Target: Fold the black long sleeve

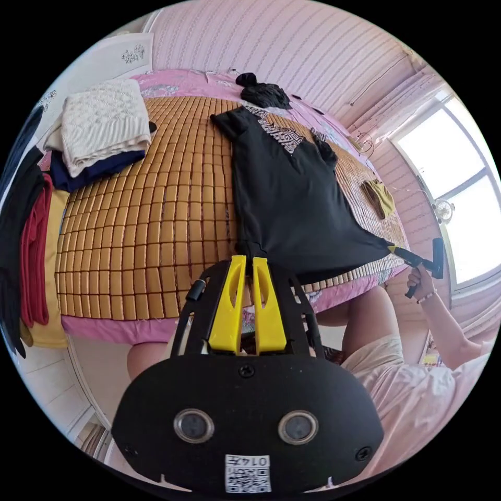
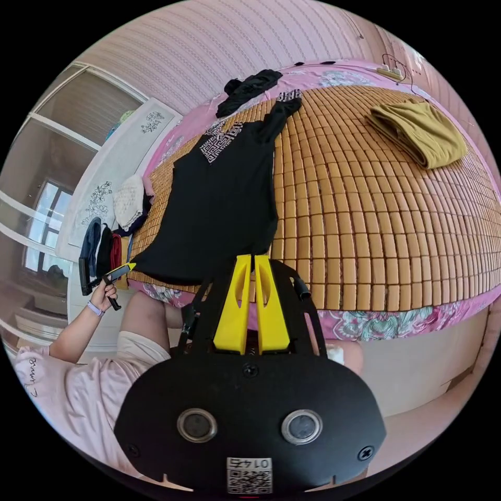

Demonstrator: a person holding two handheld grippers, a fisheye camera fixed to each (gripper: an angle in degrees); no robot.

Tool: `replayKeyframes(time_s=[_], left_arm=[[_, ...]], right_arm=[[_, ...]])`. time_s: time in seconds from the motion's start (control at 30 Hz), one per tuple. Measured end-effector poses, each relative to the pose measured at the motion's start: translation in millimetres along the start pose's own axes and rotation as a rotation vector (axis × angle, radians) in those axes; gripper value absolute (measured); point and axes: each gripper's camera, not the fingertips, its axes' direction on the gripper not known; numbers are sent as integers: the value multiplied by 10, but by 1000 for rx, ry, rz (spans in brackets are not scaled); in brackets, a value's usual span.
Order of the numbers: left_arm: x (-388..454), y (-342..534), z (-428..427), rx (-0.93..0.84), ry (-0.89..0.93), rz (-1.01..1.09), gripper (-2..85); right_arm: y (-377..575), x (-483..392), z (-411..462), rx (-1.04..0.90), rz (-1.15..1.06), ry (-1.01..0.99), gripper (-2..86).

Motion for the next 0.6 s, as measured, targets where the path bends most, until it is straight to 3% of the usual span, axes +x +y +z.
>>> replayKeyframes(time_s=[0.3, 0.6], left_arm=[[-202, -89, 115, -78, 55, 30, 15], [-358, -380, 254, -185, -103, 39, 35]], right_arm=[[44, 407, 148, -14, 75, -39, 6], [-237, 703, 231, -36, 119, 87, 46]])
